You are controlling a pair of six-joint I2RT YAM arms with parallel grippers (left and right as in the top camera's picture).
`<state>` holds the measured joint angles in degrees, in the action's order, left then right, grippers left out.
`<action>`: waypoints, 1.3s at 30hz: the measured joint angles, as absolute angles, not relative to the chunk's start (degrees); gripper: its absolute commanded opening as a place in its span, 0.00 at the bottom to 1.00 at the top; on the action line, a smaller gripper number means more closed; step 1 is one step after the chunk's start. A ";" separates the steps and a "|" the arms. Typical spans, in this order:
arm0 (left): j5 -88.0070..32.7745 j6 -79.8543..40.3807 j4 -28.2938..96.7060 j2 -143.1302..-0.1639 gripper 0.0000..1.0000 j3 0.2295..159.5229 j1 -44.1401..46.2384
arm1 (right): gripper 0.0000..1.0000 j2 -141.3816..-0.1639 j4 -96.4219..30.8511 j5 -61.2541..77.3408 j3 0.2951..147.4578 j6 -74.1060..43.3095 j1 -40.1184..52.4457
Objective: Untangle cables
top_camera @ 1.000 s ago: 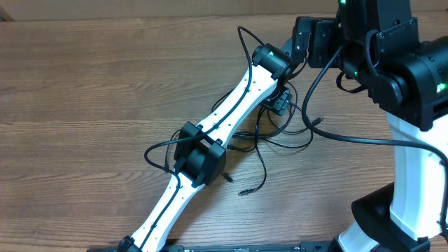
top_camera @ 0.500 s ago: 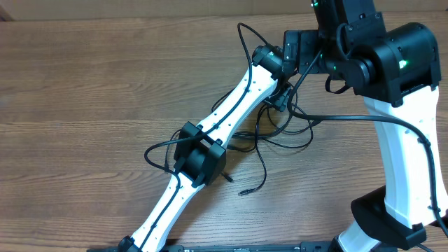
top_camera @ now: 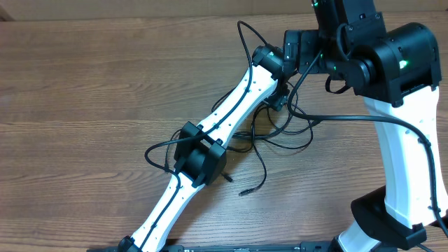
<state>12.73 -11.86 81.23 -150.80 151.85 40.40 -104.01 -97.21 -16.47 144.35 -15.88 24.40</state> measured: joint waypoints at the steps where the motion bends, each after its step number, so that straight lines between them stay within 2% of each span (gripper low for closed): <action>1: 12.73 -11.86 81.23 -151.00 0.87 151.85 40.40 | 1.00 -104.01 -97.17 -16.49 144.35 -15.88 24.40; 11: 12.91 -11.86 83.02 -153.97 0.87 151.44 40.40 | 1.00 -104.01 -97.21 -16.78 144.35 -15.86 24.40; 22: 18.83 -11.86 84.03 -154.54 0.86 151.22 39.24 | 1.00 -104.01 -97.17 -16.91 144.35 -15.81 24.40; 39: 21.37 -13.21 86.26 -154.54 0.78 151.22 31.22 | 1.00 -104.01 -97.19 -16.93 144.35 -15.84 24.40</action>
